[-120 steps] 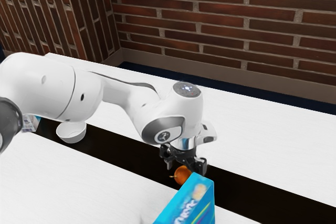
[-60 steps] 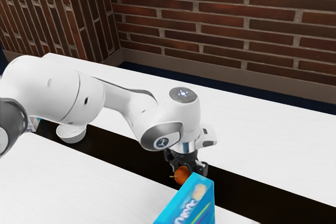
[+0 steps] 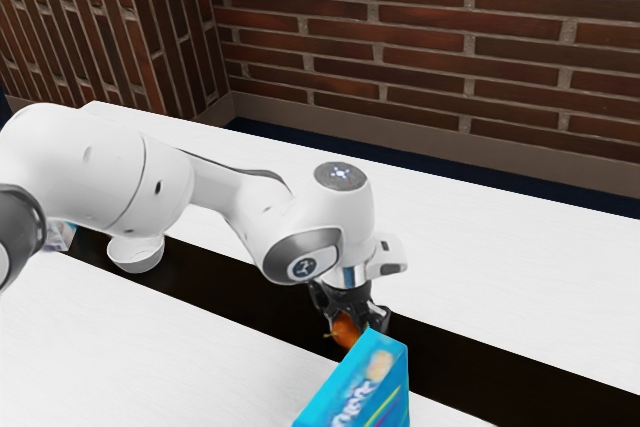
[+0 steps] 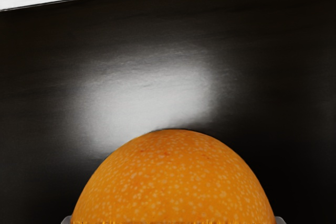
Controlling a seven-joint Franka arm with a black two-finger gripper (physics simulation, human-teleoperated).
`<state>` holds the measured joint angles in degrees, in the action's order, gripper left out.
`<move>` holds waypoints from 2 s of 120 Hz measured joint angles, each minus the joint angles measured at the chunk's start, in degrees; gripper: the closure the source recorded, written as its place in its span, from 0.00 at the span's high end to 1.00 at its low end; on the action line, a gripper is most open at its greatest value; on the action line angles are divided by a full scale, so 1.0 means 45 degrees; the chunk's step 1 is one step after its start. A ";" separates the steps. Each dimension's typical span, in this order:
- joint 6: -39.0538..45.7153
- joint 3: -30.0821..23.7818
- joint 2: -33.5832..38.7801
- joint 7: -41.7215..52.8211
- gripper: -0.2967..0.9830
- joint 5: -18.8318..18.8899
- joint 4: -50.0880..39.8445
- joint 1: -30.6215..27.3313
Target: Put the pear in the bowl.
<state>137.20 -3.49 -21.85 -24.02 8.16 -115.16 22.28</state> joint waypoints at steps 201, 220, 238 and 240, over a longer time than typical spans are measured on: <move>-0.2258 0.0557 0.1214 0.0849 0.52 0.0127 0.0489 -0.9663; -0.2253 0.0560 0.1218 0.1076 0.63 -0.0125 0.0489 -0.9625; -0.2268 0.0531 0.1896 0.1249 0.69 -0.0203 0.0489 -0.8881; -0.2279 0.0526 0.2053 0.1265 0.70 -0.0209 0.0489 -0.8662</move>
<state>126.95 -1.12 -12.61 -18.32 7.22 -112.96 -16.70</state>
